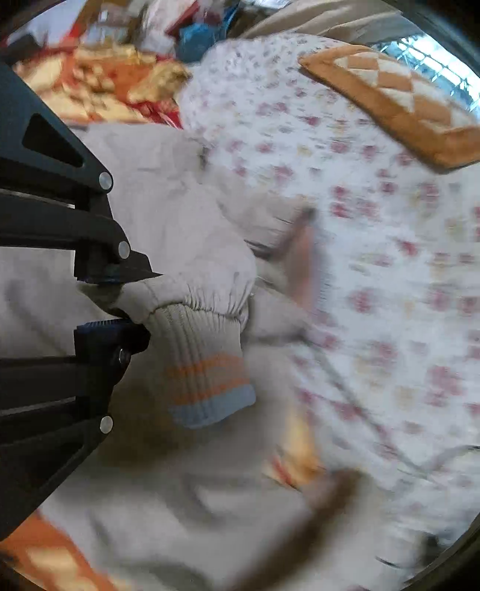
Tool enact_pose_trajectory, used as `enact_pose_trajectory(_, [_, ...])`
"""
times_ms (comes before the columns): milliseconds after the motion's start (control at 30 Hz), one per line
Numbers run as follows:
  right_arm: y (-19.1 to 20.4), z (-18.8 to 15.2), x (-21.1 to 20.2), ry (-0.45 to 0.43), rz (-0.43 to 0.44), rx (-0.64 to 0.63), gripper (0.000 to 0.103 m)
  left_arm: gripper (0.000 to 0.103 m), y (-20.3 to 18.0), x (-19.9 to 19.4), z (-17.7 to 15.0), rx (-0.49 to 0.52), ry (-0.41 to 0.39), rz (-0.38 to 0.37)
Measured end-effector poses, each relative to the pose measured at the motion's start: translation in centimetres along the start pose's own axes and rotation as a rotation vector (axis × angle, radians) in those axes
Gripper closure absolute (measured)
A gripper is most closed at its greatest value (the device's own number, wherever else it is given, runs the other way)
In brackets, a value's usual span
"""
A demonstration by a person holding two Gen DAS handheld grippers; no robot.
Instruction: Fold large clothes
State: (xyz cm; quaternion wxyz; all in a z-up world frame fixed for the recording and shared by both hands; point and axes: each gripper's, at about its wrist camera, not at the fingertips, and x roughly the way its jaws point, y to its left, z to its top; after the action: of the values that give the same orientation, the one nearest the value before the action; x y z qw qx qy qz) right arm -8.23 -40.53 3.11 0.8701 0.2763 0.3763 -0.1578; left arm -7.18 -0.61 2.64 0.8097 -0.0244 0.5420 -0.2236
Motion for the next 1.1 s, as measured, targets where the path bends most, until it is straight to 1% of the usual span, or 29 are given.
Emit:
enact_pose_trajectory(33, [-0.3, 0.4, 0.3, -0.005, -0.018, -0.014, 0.090, 0.038, 0.0, 0.2, 0.0, -0.010, -0.003, 0.000])
enact_pose_trajectory(100, [-0.7, 0.6, 1.6, 0.033, -0.021, -0.046, 0.089, 0.038, -0.2, 0.3, 0.1, -0.012, -0.017, 0.010])
enact_pose_trajectory(167, [-0.6, 0.4, 3.2, 0.084, -0.067, -0.089, 0.089, 0.038, -0.4, 0.3, 0.1, -0.006, -0.025, 0.023])
enact_pose_trajectory(233, [-0.8, 0.0, 4.3, 0.115, -0.102, -0.110, 0.087, 0.038, -0.7, 0.5, 0.0, 0.003, -0.026, 0.035])
enact_pose_trajectory(267, [-0.9, -0.2, 4.5, 0.124, -0.105, -0.107, 0.082, 0.038, -0.7, 0.6, 0.1, 0.006, -0.025, 0.038])
enact_pose_trajectory(300, [-1.1, -0.4, 4.6, 0.137, -0.114, -0.108, 0.079, 0.038, -0.8, 0.6, 0.2, 0.011, -0.024, 0.042])
enact_pose_trajectory(333, [-1.3, -0.6, 4.5, 0.172, -0.123, -0.106, 0.072, 0.038, -0.8, 0.7, 0.3, 0.013, -0.021, 0.046])
enact_pose_trajectory(367, [-1.5, -0.7, 4.1, 0.197, -0.118, -0.097, 0.061, 0.046, -0.8, 0.7, 0.4, 0.012, -0.020, 0.047])
enact_pose_trajectory(400, [-1.6, -1.0, 3.0, 0.222, -0.076, -0.077, 0.054, 0.057, -0.7, 0.6, 0.4, 0.010, -0.028, 0.047])
enact_pose_trajectory(433, [-1.6, -1.2, 2.0, 0.231, -0.045, -0.077, 0.051, 0.082, -0.7, 0.5, 0.4, 0.015, -0.024, 0.039])
enact_pose_trajectory(467, [-1.5, -1.6, 0.9, 0.238, -0.027, -0.091, 0.045, 0.095, -0.5, 0.5, 0.5, 0.010, -0.017, 0.022])
enact_pose_trajectory(500, [-1.2, -2.1, -0.3, 0.245, -0.016, -0.117, 0.041, 0.096, -0.3, 0.4, 0.5, -0.004, -0.017, 0.010])
enact_pose_trajectory(567, [-0.8, -3.1, -2.9, 0.250, 0.009, -0.181, 0.036, 0.102, 0.1, -0.2, 0.3, -0.021, -0.029, 0.007])
enact_pose_trajectory(633, [-1.2, -4.0, -5.9, 0.237, 0.016, -0.226, 0.035, 0.102, 0.6, -1.2, -0.2, -0.015, -0.058, 0.034])
enact_pose_trajectory(667, [-1.9, -4.2, -7.1, 0.219, 0.002, -0.229, 0.033, 0.103, 0.8, -1.5, -0.4, -0.015, -0.062, 0.037])
enact_pose_trajectory(733, [-4.1, -4.9, -9.6, 0.167, -0.055, -0.212, 0.025, 0.103, 1.5, -1.8, -1.0, -0.021, -0.051, 0.034])
enact_pose_trajectory(767, [-5.0, -5.0, -10.0, 0.153, -0.083, -0.197, 0.021, 0.103, 1.7, -1.8, -1.2, -0.018, -0.045, 0.032])
enact_pose_trajectory(800, [-6.4, -5.5, -10.6, 0.150, -0.105, -0.176, 0.021, 0.103, 1.7, -1.9, -1.4, -0.015, -0.044, 0.029])
enact_pose_trajectory(833, [-7.6, -5.8, -10.8, 0.162, -0.114, -0.156, 0.021, 0.102, 1.6, -2.1, -1.6, -0.011, -0.044, 0.018])
enact_pose_trajectory(900, [-9.5, -7.1, -10.4, 0.227, -0.118, -0.112, 0.021, 0.099, 1.2, -2.5, -2.0, -0.004, -0.043, -0.002])
enact_pose_trajectory(933, [-10.1, -7.9, -10.2, 0.262, -0.109, -0.105, 0.021, 0.084, 0.8, -2.9, -2.3, -0.003, -0.039, -0.013])
enact_pose_trajectory(967, [-10.3, -8.7, -10.1, 0.283, -0.091, -0.109, 0.021, 0.059, 0.6, -3.1, -2.5, -0.005, -0.032, -0.022])
enact_pose_trajectory(1000, [-10.3, -9.4, -10.1, 0.288, -0.075, -0.116, 0.021, 0.049, 0.4, -3.4, -2.9, -0.015, -0.029, -0.034])
enact_pose_trajectory(1033, [-10.1, -9.9, -10.0, 0.291, -0.059, -0.124, 0.021, 0.043, 0.2, -3.7, -3.5, -0.039, -0.042, -0.051])
enact_pose_trajectory(1067, [-9.9, -10.3, -9.8, 0.295, -0.045, -0.131, 0.021, 0.043, 0.0, -3.9, -3.8, -0.048, -0.043, -0.056])
enact_pose_trajectory(1100, [-9.4, -10.7, -9.3, 0.297, -0.022, -0.136, 0.024, 0.043, -0.3, -3.9, -4.2, -0.046, -0.031, -0.055])
